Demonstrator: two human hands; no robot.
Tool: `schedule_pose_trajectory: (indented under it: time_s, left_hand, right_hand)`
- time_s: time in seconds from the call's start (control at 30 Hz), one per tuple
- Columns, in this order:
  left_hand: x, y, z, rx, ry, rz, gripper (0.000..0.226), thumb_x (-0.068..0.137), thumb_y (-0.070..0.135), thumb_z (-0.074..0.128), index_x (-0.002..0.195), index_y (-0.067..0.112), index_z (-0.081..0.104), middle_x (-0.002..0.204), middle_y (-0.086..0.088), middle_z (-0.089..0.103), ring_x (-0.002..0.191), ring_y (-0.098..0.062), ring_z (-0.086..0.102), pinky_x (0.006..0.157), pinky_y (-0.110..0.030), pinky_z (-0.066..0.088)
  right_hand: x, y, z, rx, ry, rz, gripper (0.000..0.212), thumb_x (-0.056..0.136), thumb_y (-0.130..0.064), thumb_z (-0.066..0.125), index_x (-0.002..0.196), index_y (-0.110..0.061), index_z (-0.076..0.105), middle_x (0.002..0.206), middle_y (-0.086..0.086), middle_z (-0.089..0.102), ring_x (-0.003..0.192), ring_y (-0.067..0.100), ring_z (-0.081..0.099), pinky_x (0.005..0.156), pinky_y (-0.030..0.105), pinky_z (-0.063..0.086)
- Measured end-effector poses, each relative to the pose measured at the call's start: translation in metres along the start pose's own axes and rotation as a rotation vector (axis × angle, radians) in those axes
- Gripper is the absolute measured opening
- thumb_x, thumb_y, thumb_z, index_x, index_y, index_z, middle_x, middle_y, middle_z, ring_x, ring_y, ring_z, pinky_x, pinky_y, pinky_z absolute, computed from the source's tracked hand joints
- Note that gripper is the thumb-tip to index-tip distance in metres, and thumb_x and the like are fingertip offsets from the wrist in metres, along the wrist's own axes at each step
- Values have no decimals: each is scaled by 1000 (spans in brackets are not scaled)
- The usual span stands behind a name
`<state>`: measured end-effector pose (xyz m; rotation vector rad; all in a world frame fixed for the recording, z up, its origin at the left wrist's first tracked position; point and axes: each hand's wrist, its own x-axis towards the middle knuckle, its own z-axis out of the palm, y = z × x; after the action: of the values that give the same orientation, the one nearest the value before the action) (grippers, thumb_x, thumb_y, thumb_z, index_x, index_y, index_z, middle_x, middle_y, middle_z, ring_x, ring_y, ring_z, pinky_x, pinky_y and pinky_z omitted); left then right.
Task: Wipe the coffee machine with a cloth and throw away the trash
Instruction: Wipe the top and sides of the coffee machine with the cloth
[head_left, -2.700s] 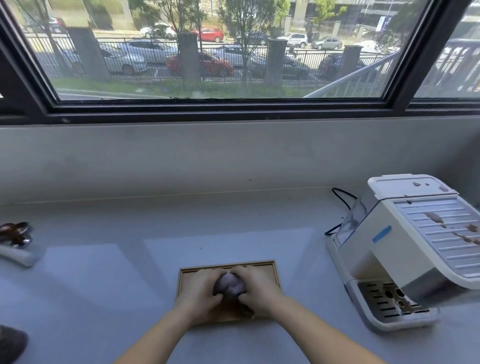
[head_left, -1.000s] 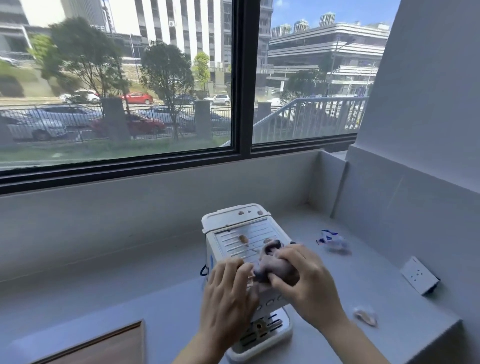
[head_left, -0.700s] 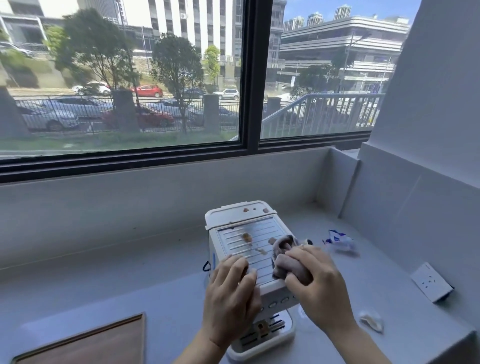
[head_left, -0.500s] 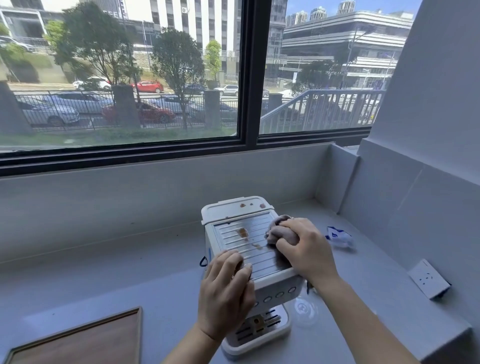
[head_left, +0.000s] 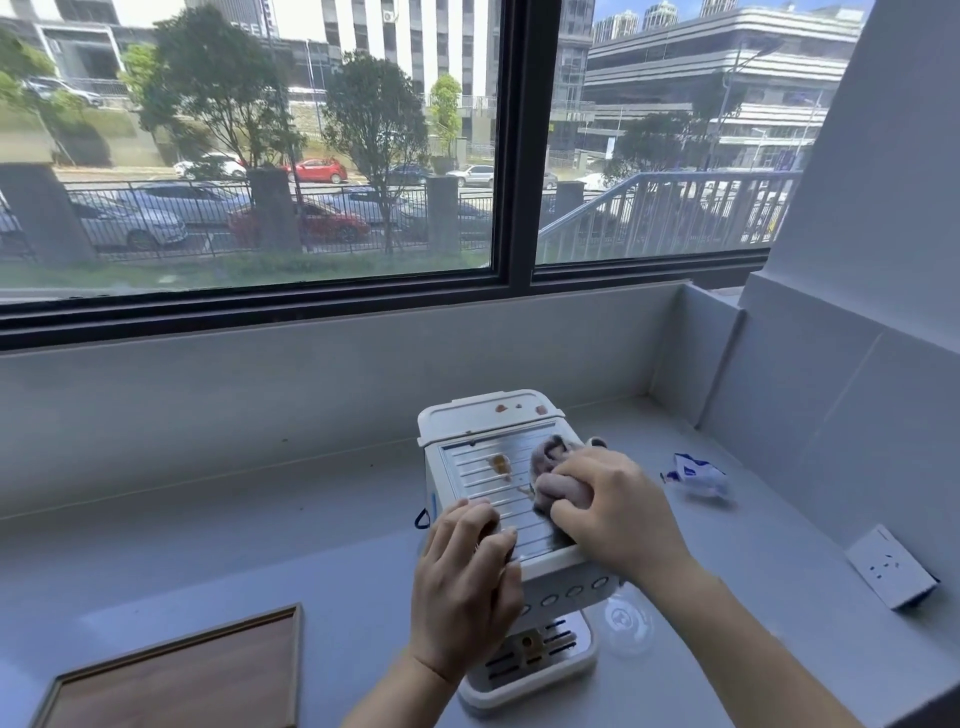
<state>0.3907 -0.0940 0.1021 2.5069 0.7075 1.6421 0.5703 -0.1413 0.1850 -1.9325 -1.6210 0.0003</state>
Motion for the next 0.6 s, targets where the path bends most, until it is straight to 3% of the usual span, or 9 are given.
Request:
schedule_pose_trajectory:
  time_s: [0.1, 0.23, 0.37, 0.43, 0.6]
  left_hand:
    - [0, -1, 2, -17, 15, -5, 17, 94, 19, 46, 94, 11, 60, 105, -11, 60, 104, -31, 57, 98, -49, 46]
    - [1, 1, 0, -12, 17, -18, 18, 93, 20, 44, 94, 11, 59, 105, -10, 59, 104, -29, 56, 98, -47, 47]
    - [-1, -1, 0, -8, -1, -15, 17, 93, 21, 46, 96, 12, 60, 107, -8, 57, 106, -29, 56, 98, -48, 47]
    - [-1, -1, 1, -5, -2, -18, 17, 93, 22, 46, 96, 12, 60, 106, -9, 58, 106, -29, 56, 98, -48, 46]
    - [-1, 0, -2, -3, -11, -28, 19, 92, 20, 46, 95, 9, 62, 105, -12, 60, 101, -31, 57, 104, -43, 43]
  right_hand:
    - [-26, 3, 0, 48, 26, -82, 18, 68, -30, 61, 84, -32, 69, 94, -19, 63, 99, 2, 53, 79, 8, 40]
    - [11, -1, -5, -43, 10, 27, 20, 82, -32, 65, 101, -32, 71, 106, -10, 62, 98, 18, 48, 83, 28, 42]
    - [-9, -2, 11, -198, 49, -207, 27, 87, -58, 56, 97, -36, 67, 99, -14, 59, 88, 17, 47, 81, 35, 41]
    - [-7, 8, 8, -219, 46, -240, 34, 87, -65, 50, 95, -37, 68, 95, -16, 59, 85, 16, 48, 77, 36, 42]
    - [36, -6, 6, -335, 25, -14, 36, 82, -60, 52, 82, -26, 65, 85, -3, 59, 83, 25, 56, 73, 35, 43]
